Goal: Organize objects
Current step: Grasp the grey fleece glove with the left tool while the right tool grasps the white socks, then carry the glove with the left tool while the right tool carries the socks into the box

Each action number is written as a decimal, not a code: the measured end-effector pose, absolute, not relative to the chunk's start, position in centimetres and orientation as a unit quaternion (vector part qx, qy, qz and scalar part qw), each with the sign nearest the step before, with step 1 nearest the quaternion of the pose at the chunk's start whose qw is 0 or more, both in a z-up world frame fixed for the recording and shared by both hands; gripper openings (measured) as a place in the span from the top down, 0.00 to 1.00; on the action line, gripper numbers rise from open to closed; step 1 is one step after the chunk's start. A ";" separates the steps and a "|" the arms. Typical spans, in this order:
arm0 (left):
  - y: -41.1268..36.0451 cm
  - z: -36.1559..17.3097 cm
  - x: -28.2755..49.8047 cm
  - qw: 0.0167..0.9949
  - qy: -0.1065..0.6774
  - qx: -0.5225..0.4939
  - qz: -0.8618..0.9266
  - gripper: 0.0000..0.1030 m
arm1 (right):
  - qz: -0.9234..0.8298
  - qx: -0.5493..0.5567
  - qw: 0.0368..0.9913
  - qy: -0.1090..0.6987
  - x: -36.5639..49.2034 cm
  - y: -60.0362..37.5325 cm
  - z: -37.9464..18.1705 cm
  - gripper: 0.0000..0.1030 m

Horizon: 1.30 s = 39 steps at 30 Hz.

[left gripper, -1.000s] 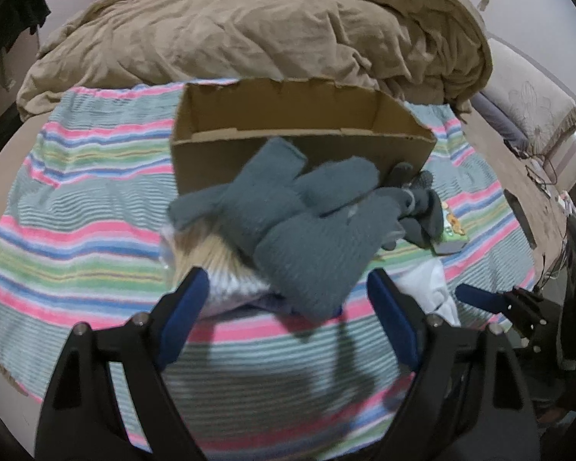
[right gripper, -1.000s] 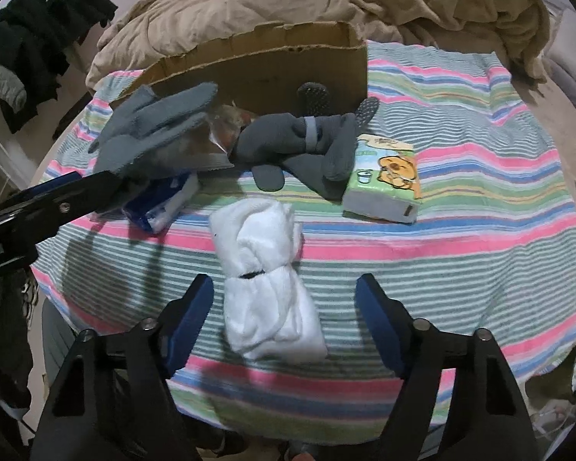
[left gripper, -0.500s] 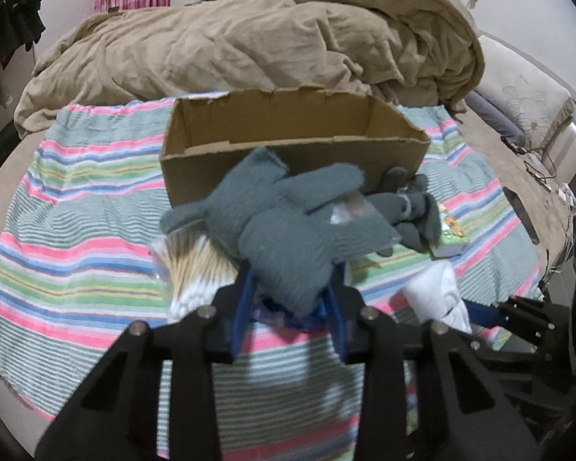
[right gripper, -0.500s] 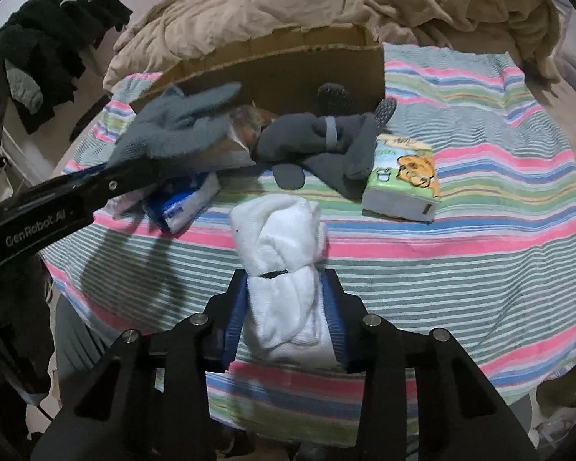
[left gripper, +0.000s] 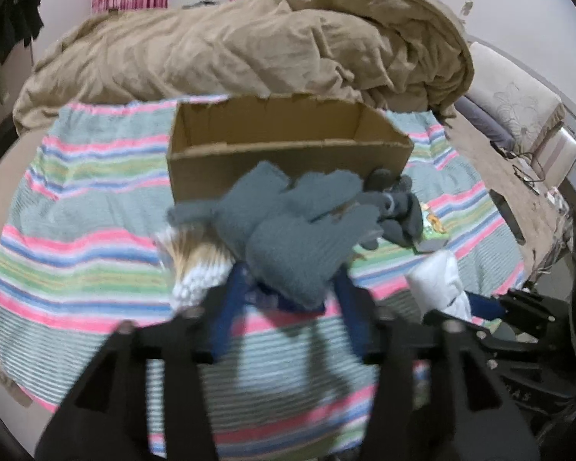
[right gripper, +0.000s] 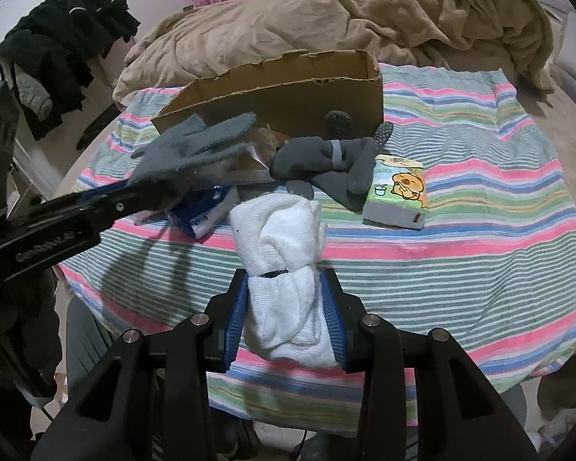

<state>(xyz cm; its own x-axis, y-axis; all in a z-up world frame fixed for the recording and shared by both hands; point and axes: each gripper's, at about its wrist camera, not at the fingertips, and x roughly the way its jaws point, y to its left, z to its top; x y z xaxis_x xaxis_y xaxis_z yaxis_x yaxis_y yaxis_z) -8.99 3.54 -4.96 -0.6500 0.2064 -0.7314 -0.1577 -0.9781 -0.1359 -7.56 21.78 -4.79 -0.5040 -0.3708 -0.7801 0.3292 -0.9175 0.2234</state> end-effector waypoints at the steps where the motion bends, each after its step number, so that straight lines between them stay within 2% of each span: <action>1: 3.7 -4.9 -9.1 0.094 -0.023 -0.400 0.911 0.16 | -0.867 0.456 0.201 -0.024 -7.6 21.8 -4.8 0.61; 4: 4.3 -5.1 -10.0 0.094 -0.004 -0.387 0.917 0.16 | -0.867 0.456 0.201 -0.026 -7.6 21.7 -4.6 0.61; 6: 4.2 -5.8 -10.8 0.098 -0.015 -0.399 0.912 0.50 | -0.868 0.454 0.200 -0.027 -7.5 21.7 -4.5 0.61; 7: 4.1 -6.1 -11.0 0.100 -0.020 -0.405 0.909 0.51 | -0.869 0.452 0.200 -0.027 -7.4 21.8 -4.4 0.61; 13: 2.6 -6.6 -10.5 0.106 -0.046 -0.407 0.906 0.69 | -0.871 0.451 0.194 -0.033 -7.5 22.3 -4.2 0.61; 15: 2.1 -5.9 -9.9 0.109 -0.052 -0.400 0.908 0.81 | -0.871 0.450 0.195 -0.033 -7.6 22.3 -4.2 0.61; 19: 1.8 -4.4 -8.9 0.114 -0.054 -0.385 0.914 0.85 | -0.873 0.443 0.201 -0.030 -7.6 21.9 -3.6 0.61; 22: 1.7 -4.8 -9.2 0.110 -0.054 -0.402 0.907 0.82 | -0.875 0.438 0.205 -0.028 -7.7 21.8 -3.2 0.61; 23: 1.5 -5.3 -9.6 0.109 -0.064 -0.415 0.901 0.73 | -0.875 0.438 0.205 -0.028 -7.8 21.7 -3.2 0.61; 25: 1.6 -6.8 -10.4 0.087 -0.059 -0.445 0.890 0.48 | -0.874 0.439 0.204 -0.029 -7.9 21.7 -3.2 0.61; 26: 1.6 -7.4 -10.7 0.071 -0.057 -0.453 0.887 0.24 | -0.874 0.440 0.204 -0.029 -7.9 21.7 -3.3 0.61; 27: 1.5 -7.9 -10.7 0.060 -0.059 -0.455 0.886 0.17 | -0.874 0.441 0.203 -0.029 -7.9 21.7 -3.3 0.61; 29: 1.1 -8.5 -10.7 0.072 -0.076 -0.456 0.884 0.20 | -0.874 0.441 0.202 -0.030 -7.8 21.8 -3.3 0.61; 32: 1.5 -8.4 -10.4 0.097 -0.077 -0.453 0.883 0.62 | -0.874 0.442 0.199 -0.033 -7.8 22.2 -3.3 0.61; 35: 2.2 -7.2 -9.7 0.101 -0.058 -0.434 0.893 0.67 | -0.876 0.440 0.196 -0.035 -7.9 22.4 -3.2 0.61; 39: 2.0 -5.2 -8.7 0.098 -0.054 -0.417 0.902 0.67 | -0.878 0.433 0.200 -0.035 -7.9 22.3 -2.8 0.61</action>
